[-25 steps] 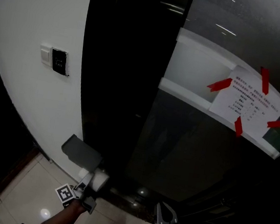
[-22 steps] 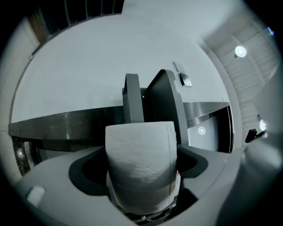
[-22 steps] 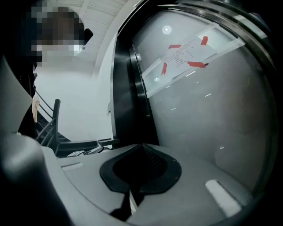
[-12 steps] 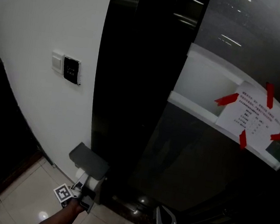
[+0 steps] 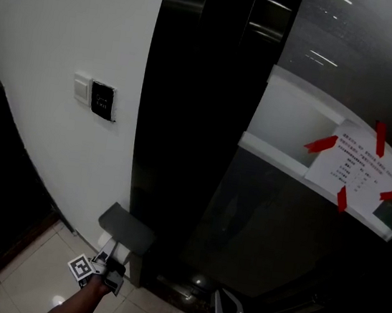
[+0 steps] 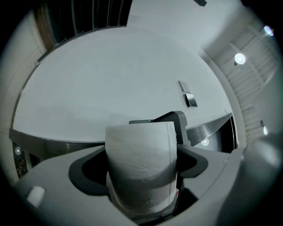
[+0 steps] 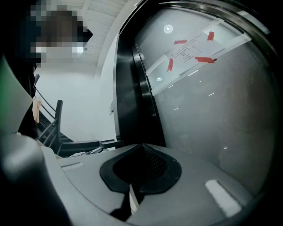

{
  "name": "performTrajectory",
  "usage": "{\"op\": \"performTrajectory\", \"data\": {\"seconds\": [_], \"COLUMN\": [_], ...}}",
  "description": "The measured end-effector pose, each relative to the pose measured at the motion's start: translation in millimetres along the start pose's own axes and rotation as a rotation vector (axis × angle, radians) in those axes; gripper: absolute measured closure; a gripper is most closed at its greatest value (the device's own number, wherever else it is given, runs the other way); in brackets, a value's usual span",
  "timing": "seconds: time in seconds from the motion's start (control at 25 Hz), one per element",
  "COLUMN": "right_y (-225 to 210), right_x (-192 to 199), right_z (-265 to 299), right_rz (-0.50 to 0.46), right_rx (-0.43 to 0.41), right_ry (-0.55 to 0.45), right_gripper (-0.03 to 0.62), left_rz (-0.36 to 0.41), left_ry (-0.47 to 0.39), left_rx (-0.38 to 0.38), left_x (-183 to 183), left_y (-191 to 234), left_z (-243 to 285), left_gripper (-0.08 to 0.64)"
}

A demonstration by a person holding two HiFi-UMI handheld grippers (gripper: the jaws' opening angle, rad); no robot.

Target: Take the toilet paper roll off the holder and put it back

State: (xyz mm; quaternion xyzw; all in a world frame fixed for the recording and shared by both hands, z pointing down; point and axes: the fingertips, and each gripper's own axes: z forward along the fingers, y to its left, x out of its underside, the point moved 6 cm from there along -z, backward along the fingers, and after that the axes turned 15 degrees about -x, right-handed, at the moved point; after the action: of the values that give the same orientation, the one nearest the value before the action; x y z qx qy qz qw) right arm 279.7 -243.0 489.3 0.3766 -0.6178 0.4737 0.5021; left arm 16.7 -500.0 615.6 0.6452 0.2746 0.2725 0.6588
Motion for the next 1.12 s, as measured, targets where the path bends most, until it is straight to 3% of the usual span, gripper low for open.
{"op": "performTrajectory", "data": {"seconds": [0.32,0.6,0.84,0.92,0.96,1.08,1.12], "right_y": [6.4,13.0,12.6,13.4,14.0,18.3,20.5], "right_x": [0.2,1.9,8.8,7.3,6.6,6.6,7.3], "right_z": [-1.0,-4.1,-6.7,-3.1,-0.5,10.5,15.2], "right_rz": [-0.009,-0.010,0.000,-0.003,-0.006,-0.011,-0.010], "right_rx": [0.007,-0.006,-0.039,-0.060,-0.074,-0.125,-0.144], "right_ry": [-0.006,-0.005,0.027,0.028,0.029,0.041,0.045], "right_gripper": [0.578,0.578,0.578,0.578,0.578,0.578,0.578], "left_rz": [0.001,0.021,0.126,0.199,0.272,0.637,0.713], "left_ry": [0.033,0.016,-0.015,-0.037,-0.043,-0.068,-0.079], "left_rx": [0.023,-0.017,-0.073,-0.088,-0.099,-0.170,-0.182], "left_x": [-0.5,-3.8,-13.7,-22.1,-25.2,-37.0,-38.6], "left_y": [-1.0,9.8,6.1,0.4,-5.1,-26.1,-33.9], "left_z": [-5.2,-25.4,-62.3,-76.4,-83.1,-104.6,-110.5], "left_gripper": [0.107,0.104,0.104,0.104,0.104,0.104,0.104]}}
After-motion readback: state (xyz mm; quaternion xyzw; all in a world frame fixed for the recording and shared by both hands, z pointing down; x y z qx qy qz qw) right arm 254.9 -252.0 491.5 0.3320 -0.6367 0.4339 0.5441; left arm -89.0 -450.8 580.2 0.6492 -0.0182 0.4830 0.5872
